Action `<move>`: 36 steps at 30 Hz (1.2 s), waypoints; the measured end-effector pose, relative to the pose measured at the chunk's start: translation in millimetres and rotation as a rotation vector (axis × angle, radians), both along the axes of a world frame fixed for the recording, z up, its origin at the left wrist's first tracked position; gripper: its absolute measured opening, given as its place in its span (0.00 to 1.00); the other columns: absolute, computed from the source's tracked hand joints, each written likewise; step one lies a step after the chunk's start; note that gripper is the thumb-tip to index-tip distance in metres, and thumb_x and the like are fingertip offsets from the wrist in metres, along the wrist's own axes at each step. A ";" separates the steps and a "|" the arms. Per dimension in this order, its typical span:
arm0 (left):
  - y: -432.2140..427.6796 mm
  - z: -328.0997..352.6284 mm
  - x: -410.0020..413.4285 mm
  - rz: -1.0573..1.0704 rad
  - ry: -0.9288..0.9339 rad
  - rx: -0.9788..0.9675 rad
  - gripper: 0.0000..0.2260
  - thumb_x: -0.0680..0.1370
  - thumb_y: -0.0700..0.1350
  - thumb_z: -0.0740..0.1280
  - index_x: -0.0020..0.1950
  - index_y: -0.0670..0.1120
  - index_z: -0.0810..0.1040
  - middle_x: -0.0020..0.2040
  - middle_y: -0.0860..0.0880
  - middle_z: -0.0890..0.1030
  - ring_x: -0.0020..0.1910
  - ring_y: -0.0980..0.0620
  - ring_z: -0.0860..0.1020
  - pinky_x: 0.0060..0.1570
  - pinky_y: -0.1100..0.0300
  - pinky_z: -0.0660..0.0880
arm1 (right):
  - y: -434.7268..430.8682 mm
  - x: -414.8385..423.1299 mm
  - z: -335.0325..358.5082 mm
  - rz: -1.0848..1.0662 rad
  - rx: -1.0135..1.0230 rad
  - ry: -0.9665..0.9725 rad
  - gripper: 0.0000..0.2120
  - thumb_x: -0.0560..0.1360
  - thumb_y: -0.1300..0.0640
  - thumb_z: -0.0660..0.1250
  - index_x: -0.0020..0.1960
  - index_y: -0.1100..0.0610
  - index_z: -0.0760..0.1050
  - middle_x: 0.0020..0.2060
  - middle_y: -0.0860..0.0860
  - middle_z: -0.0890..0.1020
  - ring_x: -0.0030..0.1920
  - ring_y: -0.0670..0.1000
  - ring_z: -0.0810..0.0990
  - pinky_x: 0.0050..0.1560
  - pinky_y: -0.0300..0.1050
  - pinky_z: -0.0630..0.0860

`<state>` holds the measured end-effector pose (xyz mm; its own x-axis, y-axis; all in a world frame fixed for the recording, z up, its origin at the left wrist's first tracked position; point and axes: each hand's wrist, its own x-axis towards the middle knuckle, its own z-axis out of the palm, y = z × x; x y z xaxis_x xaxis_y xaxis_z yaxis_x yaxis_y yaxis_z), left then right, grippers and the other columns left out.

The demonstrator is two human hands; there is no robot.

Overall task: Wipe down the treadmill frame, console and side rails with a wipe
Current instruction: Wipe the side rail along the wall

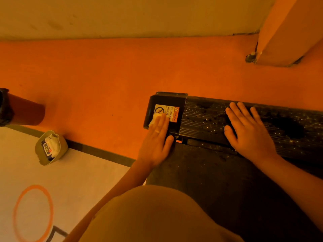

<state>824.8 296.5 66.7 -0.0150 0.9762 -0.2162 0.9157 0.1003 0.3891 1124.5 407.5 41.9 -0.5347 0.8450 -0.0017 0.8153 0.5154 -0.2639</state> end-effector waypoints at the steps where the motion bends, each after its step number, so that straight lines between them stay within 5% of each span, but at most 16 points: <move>1: -6.5 -1.0 9.9 -0.031 0.006 0.011 0.29 0.85 0.57 0.47 0.83 0.46 0.47 0.83 0.48 0.45 0.81 0.52 0.42 0.79 0.53 0.43 | -0.4 -0.2 -0.2 0.002 -0.002 -0.003 0.29 0.83 0.46 0.50 0.78 0.61 0.60 0.78 0.58 0.61 0.79 0.56 0.55 0.78 0.60 0.51; 5: -7.0 -5.0 15.2 -0.163 0.047 0.078 0.27 0.86 0.54 0.49 0.82 0.44 0.51 0.83 0.46 0.50 0.82 0.49 0.45 0.80 0.53 0.44 | -0.6 -0.4 0.1 0.004 0.000 0.005 0.29 0.83 0.46 0.50 0.78 0.61 0.60 0.78 0.57 0.61 0.80 0.56 0.55 0.79 0.60 0.51; 9: 7.8 -4.3 2.5 0.088 0.012 0.051 0.26 0.86 0.54 0.48 0.83 0.48 0.50 0.81 0.52 0.47 0.80 0.58 0.40 0.78 0.59 0.40 | -0.9 -0.3 0.1 0.001 0.009 0.008 0.29 0.82 0.47 0.51 0.78 0.61 0.61 0.78 0.58 0.61 0.79 0.57 0.56 0.78 0.61 0.52; 12: 22.4 -4.0 4.3 0.084 -0.023 0.041 0.25 0.86 0.52 0.52 0.82 0.49 0.51 0.80 0.54 0.47 0.80 0.57 0.40 0.78 0.55 0.43 | -0.4 -0.6 0.3 -0.001 0.013 0.004 0.29 0.82 0.46 0.51 0.78 0.61 0.61 0.78 0.58 0.62 0.79 0.57 0.56 0.78 0.61 0.52; 18: 47.6 -3.8 9.3 0.082 0.015 0.230 0.20 0.81 0.37 0.66 0.72 0.48 0.76 0.72 0.47 0.74 0.71 0.47 0.72 0.65 0.52 0.71 | -0.4 -0.6 -0.1 -0.003 0.005 0.004 0.29 0.83 0.46 0.50 0.78 0.60 0.60 0.78 0.57 0.61 0.79 0.55 0.55 0.78 0.60 0.52; 21: 54.2 1.0 9.8 0.072 -0.013 0.267 0.19 0.79 0.35 0.68 0.68 0.47 0.80 0.65 0.45 0.80 0.62 0.44 0.80 0.57 0.54 0.77 | -1.1 -1.1 0.1 -0.003 0.011 0.014 0.29 0.83 0.46 0.50 0.78 0.60 0.61 0.78 0.57 0.61 0.79 0.55 0.56 0.78 0.59 0.52; 24: 74.9 12.4 20.4 0.154 -0.125 0.246 0.14 0.82 0.40 0.64 0.68 0.47 0.80 0.58 0.43 0.84 0.52 0.43 0.83 0.49 0.61 0.74 | -1.0 -0.5 0.3 -0.009 0.011 0.016 0.28 0.83 0.46 0.50 0.78 0.60 0.61 0.78 0.56 0.61 0.79 0.55 0.56 0.78 0.60 0.53; 26: 89.2 17.1 32.1 0.052 -0.110 0.189 0.16 0.83 0.42 0.60 0.69 0.46 0.77 0.63 0.46 0.81 0.50 0.47 0.82 0.50 0.59 0.74 | -0.7 -0.4 0.3 -0.011 0.010 0.012 0.28 0.83 0.46 0.51 0.78 0.60 0.61 0.78 0.56 0.61 0.79 0.55 0.56 0.78 0.59 0.53; 28: 93.3 14.2 38.6 -0.040 -0.095 0.138 0.18 0.83 0.41 0.58 0.73 0.45 0.72 0.72 0.46 0.73 0.60 0.48 0.79 0.59 0.55 0.74 | -0.8 -0.5 -0.1 -0.009 0.010 0.013 0.28 0.83 0.46 0.51 0.78 0.60 0.61 0.78 0.56 0.61 0.79 0.55 0.56 0.78 0.59 0.52; 31: 78.5 1.5 32.3 -0.079 -0.074 0.102 0.23 0.85 0.46 0.56 0.80 0.43 0.60 0.81 0.44 0.59 0.80 0.47 0.54 0.77 0.45 0.59 | -1.2 0.0 -0.6 -0.008 0.009 0.016 0.28 0.83 0.46 0.51 0.78 0.59 0.61 0.78 0.56 0.61 0.79 0.55 0.55 0.79 0.59 0.52; 36: 31.5 1.8 30.7 -0.077 -0.065 0.039 0.27 0.85 0.56 0.49 0.82 0.47 0.54 0.82 0.50 0.52 0.81 0.54 0.45 0.80 0.51 0.50 | -0.9 -0.2 -0.7 -0.012 0.005 0.008 0.28 0.83 0.46 0.51 0.78 0.59 0.61 0.78 0.56 0.61 0.79 0.55 0.55 0.79 0.59 0.52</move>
